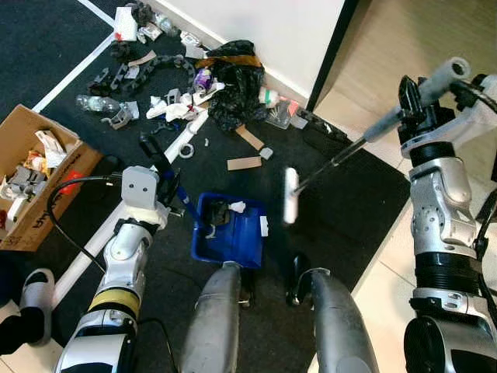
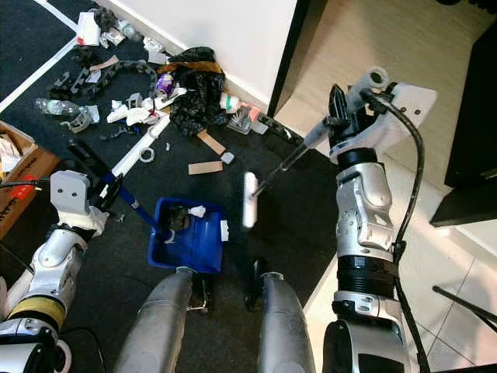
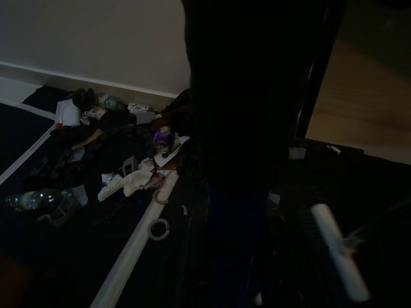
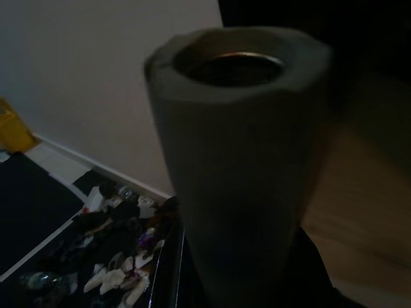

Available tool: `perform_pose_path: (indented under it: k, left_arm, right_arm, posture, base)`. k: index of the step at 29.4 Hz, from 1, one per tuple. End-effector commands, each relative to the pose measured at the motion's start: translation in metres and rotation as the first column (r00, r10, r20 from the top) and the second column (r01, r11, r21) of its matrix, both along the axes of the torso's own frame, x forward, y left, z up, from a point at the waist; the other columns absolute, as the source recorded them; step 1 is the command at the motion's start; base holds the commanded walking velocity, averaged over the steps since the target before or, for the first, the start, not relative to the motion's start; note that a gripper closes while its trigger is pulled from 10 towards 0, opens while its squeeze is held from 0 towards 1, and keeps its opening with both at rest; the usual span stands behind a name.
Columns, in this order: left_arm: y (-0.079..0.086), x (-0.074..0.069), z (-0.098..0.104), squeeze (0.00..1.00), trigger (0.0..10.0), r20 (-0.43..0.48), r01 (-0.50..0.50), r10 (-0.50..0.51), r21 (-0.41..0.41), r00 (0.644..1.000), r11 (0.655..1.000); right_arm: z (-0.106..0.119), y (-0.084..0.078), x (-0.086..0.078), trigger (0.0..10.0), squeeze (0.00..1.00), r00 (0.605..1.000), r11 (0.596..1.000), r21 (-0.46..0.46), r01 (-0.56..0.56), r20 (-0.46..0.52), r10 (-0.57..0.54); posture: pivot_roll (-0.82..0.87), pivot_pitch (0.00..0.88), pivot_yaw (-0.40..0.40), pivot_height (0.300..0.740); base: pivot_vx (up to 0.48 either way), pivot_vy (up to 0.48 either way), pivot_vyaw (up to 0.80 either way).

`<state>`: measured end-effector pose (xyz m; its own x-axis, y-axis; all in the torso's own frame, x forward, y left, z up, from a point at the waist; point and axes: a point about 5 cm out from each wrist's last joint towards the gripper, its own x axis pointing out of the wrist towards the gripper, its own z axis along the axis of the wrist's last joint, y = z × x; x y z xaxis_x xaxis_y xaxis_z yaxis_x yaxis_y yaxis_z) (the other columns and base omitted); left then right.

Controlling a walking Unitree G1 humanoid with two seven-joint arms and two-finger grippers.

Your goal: Sweep floor

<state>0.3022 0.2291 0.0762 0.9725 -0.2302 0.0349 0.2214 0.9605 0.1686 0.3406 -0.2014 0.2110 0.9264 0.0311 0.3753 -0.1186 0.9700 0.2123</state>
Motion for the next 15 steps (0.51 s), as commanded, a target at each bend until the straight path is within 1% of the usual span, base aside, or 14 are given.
perform_pose_path:
  k: [1,2,4,5,6,7,11,15]
  left_arm:
    - [-0.001,-0.01,-0.015,0.0,10.0,-0.06,0.015,-0.015,0.006,0.998,1.0]
    - [-0.001,-0.01,-0.015,0.0,10.0,-0.06,0.015,-0.015,0.006,0.998,1.0]
    - [-0.001,-0.01,-0.015,0.0,10.0,-0.059,0.016,-0.016,0.005,0.998,1.0]
    - [-0.001,-0.01,-0.015,0.0,10.0,-0.059,0.016,-0.016,0.005,0.998,1.0]
    - [-0.001,-0.01,-0.015,0.0,10.0,-0.059,0.018,-0.017,0.005,0.998,1.0]
    - [-0.001,-0.009,-0.015,0.0,10.0,-0.058,0.019,-0.019,0.005,0.998,1.0]
    - [-0.002,-0.009,-0.014,0.0,10.0,-0.057,0.02,-0.02,0.004,0.998,1.0]
    - [-0.001,-0.009,-0.014,0.0,10.0,-0.056,0.02,-0.02,0.005,0.998,1.0]
  right_arm:
    - [-0.012,0.0,-0.002,10.0,0.0,0.998,0.997,-0.075,-0.002,-0.068,-0.003]
    - [-0.012,0.0,-0.002,10.0,0.0,0.998,0.997,-0.075,-0.002,-0.068,-0.003]
    - [-0.021,0.006,-0.002,10.0,0.0,0.993,0.995,-0.098,-0.03,-0.114,0.018]
    - [-0.021,0.006,-0.002,10.0,0.0,0.993,0.995,-0.098,-0.03,-0.114,0.018]
    - [-0.028,0.011,-0.002,10.0,0.0,0.989,0.99,-0.132,-0.047,-0.143,0.028]
    - [-0.034,0.015,-0.003,10.0,0.0,0.986,0.987,-0.147,-0.06,-0.166,0.035]
    - [-0.038,0.018,-0.003,10.0,0.0,0.983,0.986,-0.156,-0.066,-0.179,0.037]
    - [-0.034,0.021,-0.001,10.0,0.0,0.982,0.985,-0.149,-0.083,-0.179,0.056]
  posture:
    - [0.06,0.367,0.032,0.74]
    - [0.06,0.367,0.032,0.74]
    - [0.06,0.371,0.033,0.74]
    - [0.06,0.371,0.033,0.74]
    - [0.06,0.371,0.033,0.74]
    - [0.06,0.371,0.033,0.74]
    - [0.07,0.372,0.034,0.74]
    - [0.07,0.371,0.033,0.74]
  base:
    - [0.0,0.0,0.0]
    - [0.0,0.0,0.0]
    - [0.0,0.0,0.0]
    - [0.0,0.0,0.0]
    - [0.0,0.0,0.0]
    - [0.0,0.0,0.0]
    - [0.0,0.0,0.0]
    - [0.0,0.0,0.0]
